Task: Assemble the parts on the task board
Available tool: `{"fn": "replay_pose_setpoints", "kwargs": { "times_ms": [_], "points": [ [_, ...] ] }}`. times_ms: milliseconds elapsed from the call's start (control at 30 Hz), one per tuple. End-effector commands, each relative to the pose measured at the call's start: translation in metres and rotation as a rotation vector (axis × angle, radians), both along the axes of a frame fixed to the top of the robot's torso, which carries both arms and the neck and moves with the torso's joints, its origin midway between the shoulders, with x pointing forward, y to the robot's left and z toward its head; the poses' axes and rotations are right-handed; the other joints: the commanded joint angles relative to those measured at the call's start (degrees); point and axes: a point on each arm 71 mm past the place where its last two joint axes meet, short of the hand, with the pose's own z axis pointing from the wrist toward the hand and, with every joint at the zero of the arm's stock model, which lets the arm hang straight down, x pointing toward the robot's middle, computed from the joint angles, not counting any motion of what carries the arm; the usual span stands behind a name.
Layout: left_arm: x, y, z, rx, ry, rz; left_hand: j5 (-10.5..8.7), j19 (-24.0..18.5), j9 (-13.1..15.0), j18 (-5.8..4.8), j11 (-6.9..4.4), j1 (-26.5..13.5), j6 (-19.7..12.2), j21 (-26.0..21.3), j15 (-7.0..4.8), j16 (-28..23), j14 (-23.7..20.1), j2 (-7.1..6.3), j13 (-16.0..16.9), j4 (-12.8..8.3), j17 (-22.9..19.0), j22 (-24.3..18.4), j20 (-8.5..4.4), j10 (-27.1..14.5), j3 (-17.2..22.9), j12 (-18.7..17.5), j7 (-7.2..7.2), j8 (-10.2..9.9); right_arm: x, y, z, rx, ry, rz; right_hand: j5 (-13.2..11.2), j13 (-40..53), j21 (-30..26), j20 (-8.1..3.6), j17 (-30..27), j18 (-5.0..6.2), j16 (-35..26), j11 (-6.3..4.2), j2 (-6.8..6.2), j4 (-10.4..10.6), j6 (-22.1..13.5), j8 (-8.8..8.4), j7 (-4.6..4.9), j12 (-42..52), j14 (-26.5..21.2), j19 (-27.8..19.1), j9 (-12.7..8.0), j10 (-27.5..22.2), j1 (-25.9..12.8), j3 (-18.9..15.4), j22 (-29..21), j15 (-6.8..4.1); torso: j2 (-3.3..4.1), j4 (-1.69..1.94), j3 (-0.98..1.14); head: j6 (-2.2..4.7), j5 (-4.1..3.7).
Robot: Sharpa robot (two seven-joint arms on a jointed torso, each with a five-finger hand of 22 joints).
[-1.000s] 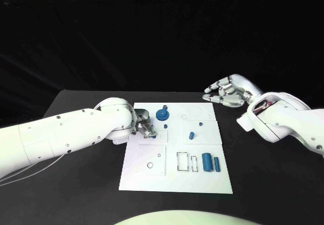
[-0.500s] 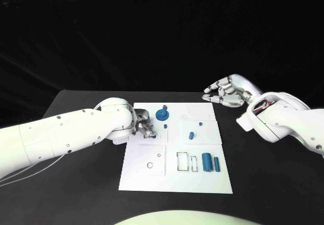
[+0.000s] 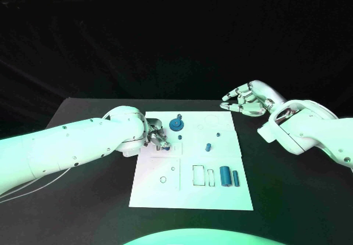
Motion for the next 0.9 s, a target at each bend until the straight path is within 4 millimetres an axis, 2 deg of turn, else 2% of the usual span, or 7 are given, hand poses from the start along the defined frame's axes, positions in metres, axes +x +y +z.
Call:
{"fn": "replay_pose_setpoints", "kwargs": {
  "times_ms": [33,600,900],
  "points": [
    [-0.0013,-0.0013,-0.0019,0.013,0.013,-0.011,0.22,0.56,-0.09,-1.0,0.05,-1.24,0.91,0.29,-0.43,0.23,5.82,0.11,0.22,0.45,14.06,0.14,0.07,0.37,-1.33,0.57,-0.27,0.17,-0.0006,0.0009,0.0,-0.007,-0.001,0.012,0.2,-0.06,-0.37,-0.13,3.38,0.92,-0.31,-0.08,0.45,0.09,0.06,0.25,-0.08,-0.25,3.06,-0.07,0.06,0.2,-0.2,-0.2,3.79,-0.46,-0.02,0.0,0.01,-0.04,-0.02],
    [-0.0004,-0.0007,-0.0023,0.015,0.015,-0.003,0.15,1.53,-0.72,-1.26,-0.17,-4.28,2.19,0.86,-0.62,0.24,5.84,1.14,1.35,2.73,14.09,1.44,-0.14,1.13,-9.8,1.62,-0.56,0.38,-0.001,0.0003,0.0003,-0.007,-0.003,0.011,0.24,-0.17,-0.46,-0.14,3.26,0.94,-0.4,-0.09,0.43,0.12,0.03,0.28,-0.08,-0.37,3.03,-0.1,0.05,0.1,-0.23,-0.25,3.75,-0.46,-0.01,0.02,0.01,-0.09,-0.17],
    [0.0007,0.0003,-0.0023,0.014,0.011,0.005,0.03,1.74,-1.1,-1.32,-0.21,-7.78,2.54,0.98,-0.66,0.25,5.84,2.79,1.63,2.93,14.1,1.76,-0.18,1.31,-16.63,1.86,-0.63,0.43,-0.0011,0.0003,0.0004,-0.006,-0.004,0.012,0.24,-0.2,-0.46,-0.14,3.23,0.94,-0.44,-0.08,0.39,0.15,0.0,0.28,-0.07,-0.4,3.02,-0.09,0.05,0.08,-0.28,-0.3,3.75,-0.46,-0.02,-0.01,0.01,-0.03,-0.13]
  ]
}}
